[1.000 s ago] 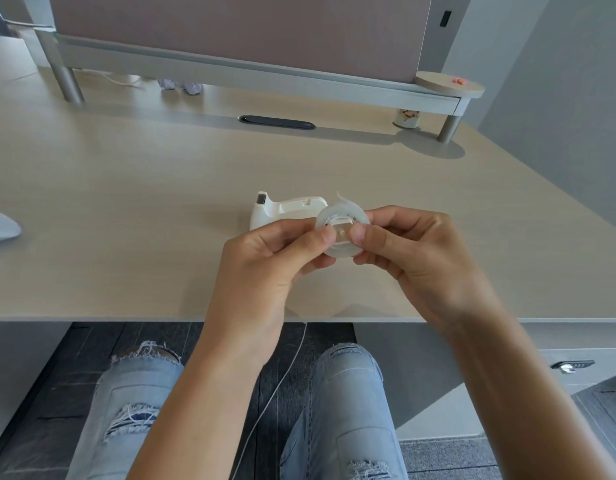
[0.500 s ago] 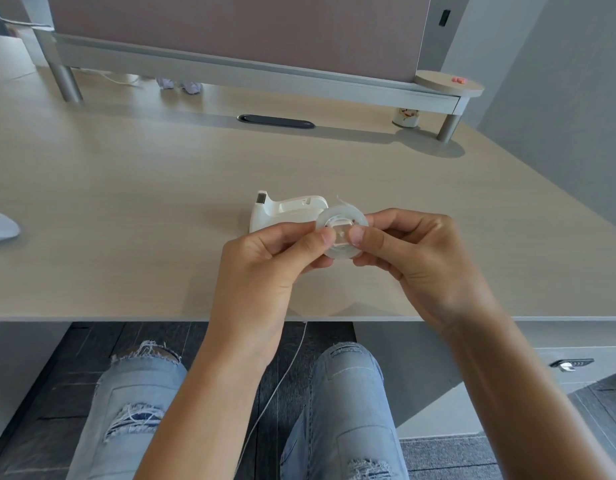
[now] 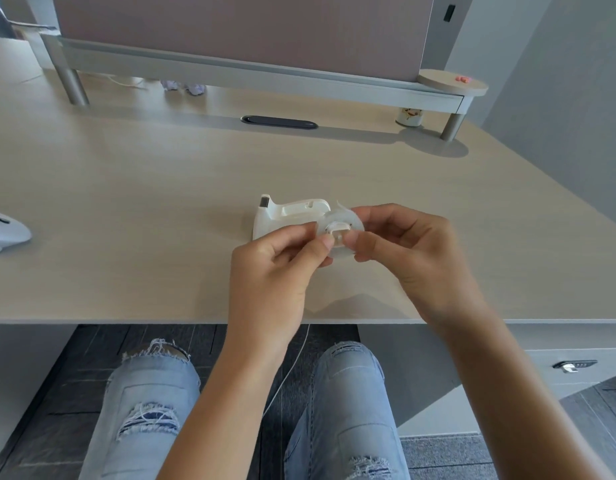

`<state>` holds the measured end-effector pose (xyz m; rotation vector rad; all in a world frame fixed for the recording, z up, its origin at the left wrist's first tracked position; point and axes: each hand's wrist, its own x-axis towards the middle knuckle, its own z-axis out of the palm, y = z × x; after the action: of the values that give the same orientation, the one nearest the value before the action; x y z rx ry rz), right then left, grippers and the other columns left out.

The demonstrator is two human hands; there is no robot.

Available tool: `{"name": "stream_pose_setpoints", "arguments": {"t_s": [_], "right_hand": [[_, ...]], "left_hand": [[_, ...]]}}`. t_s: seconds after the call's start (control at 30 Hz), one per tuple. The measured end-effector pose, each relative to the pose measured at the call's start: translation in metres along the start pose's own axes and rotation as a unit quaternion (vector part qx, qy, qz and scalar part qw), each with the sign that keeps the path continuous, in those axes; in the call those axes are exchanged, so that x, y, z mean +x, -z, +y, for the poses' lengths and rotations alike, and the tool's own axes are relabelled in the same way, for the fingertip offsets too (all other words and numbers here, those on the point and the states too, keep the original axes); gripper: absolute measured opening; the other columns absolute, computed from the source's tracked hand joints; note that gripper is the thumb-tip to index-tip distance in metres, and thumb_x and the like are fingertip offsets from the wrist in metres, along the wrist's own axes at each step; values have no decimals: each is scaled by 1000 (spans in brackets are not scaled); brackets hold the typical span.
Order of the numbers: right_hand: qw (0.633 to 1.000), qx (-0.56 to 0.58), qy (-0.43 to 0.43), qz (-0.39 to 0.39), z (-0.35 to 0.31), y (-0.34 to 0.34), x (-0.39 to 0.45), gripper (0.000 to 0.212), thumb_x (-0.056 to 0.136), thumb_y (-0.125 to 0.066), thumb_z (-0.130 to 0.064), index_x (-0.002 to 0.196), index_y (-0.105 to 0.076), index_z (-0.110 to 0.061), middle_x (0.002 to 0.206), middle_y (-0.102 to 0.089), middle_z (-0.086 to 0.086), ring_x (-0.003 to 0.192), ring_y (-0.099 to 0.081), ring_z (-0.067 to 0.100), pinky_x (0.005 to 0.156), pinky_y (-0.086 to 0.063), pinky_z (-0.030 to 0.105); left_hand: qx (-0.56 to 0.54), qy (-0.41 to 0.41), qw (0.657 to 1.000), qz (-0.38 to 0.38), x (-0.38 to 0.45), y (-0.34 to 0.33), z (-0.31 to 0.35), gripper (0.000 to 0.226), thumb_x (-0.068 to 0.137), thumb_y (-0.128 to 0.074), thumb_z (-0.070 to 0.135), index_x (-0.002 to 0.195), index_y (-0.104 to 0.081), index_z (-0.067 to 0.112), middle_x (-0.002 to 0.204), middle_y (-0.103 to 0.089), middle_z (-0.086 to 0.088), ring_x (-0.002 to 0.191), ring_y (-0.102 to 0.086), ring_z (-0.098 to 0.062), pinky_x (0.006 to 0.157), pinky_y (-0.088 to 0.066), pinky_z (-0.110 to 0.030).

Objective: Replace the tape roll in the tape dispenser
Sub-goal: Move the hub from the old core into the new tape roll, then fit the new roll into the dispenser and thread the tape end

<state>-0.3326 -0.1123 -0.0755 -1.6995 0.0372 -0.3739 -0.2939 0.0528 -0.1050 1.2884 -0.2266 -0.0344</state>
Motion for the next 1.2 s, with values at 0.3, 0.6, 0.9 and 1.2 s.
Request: {"name": "stream_pose_setpoints", "arguments": {"t_s": [0.3,0.6,0.9,1.2], "right_hand": [[998,-63,12,-11,4,-6,24,22,83,-86,-17,103,-78,-10,99,-81,11,91,-75,33,84,-61,45],[986,-162,-11,30,15,-5,84,19,85,-86,-20,101,-77,-14,99,-81,-5,79,-77,16,71,-59,27],[956,-291,-6,-30,16,-8,94,16,81,-88,-27,94,-81,-24,92,-79,-8,82,-72,8,69,-55,21],[941,-334,-40,-46,2,-12,93,12,83,-85,-28,94,-79,-27,94,-79,-8,81,-72,14,79,-60,35]], "left_hand": [[90,-48,993,50,6,-2,0,21,90,-76,6,108,-80,17,88,-82,3,83,-78,-9,79,-58,-21],[363,-146,908,152,49,19,-14,43,83,-80,15,124,-67,14,121,-62,-4,110,-49,-17,90,-31,-4],[348,-13,936,61,63,20,-26,75,79,-73,51,145,-43,34,140,-52,13,123,-58,-19,93,-55,-48],[376,-28,924,66,61,22,-24,68,85,-72,45,146,-43,34,142,-51,15,120,-59,-18,87,-56,-45]]}}
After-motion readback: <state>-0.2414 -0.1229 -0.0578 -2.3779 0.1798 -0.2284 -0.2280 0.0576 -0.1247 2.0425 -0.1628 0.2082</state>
